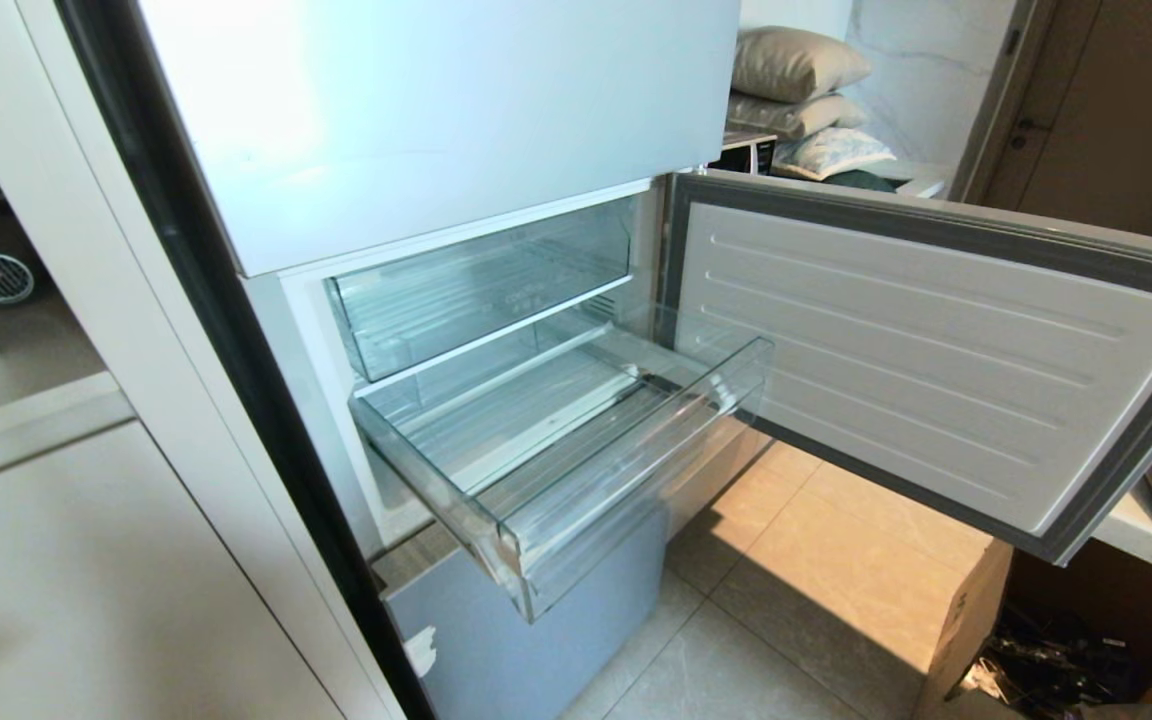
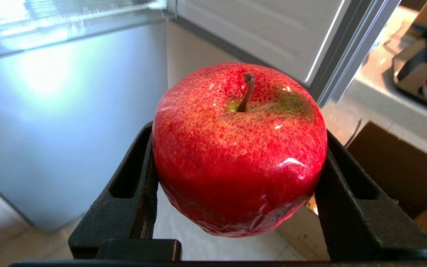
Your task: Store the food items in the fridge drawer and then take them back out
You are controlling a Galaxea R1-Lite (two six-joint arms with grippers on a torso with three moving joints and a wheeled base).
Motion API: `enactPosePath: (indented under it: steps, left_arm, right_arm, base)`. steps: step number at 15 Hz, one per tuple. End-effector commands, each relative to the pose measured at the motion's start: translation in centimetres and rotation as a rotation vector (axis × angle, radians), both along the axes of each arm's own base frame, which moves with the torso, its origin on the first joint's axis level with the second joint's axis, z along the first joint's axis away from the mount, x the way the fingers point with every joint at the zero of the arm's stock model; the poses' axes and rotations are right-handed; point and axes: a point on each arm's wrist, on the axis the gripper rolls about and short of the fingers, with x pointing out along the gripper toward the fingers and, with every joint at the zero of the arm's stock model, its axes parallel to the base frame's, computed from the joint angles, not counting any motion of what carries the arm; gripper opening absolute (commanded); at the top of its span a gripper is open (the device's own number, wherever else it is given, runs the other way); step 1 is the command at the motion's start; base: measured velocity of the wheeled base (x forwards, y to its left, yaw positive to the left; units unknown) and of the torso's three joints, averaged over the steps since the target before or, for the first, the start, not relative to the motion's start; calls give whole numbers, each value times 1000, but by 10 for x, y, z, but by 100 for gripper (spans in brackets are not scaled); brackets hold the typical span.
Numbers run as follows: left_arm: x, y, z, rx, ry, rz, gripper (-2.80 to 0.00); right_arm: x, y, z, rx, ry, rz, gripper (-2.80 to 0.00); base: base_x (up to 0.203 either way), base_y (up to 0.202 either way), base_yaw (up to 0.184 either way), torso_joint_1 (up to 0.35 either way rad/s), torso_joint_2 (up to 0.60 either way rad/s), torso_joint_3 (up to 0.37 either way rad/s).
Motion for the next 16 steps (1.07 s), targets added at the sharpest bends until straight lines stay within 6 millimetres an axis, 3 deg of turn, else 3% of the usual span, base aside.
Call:
enactPosePath:
  steps: [1, 10, 16]
  left_arm:
    - [0, 0, 0, -1, 2, 1, -280]
    - [0, 0, 0, -1, 2, 1, -280]
    - [0, 0, 0, -1, 2, 1, -280]
  right_arm:
    - [-2, 0, -2, -1, -25, -1, -280]
    - [-2, 0, -2, -13, -26, 0, -280]
    - [-2, 0, -2, -5, -24, -2, -280]
  base:
    - [0, 0, 0, 0, 0, 0]
    - [0, 0, 0, 0, 0, 0]
    - [-2, -8, 162, 2, 3, 3]
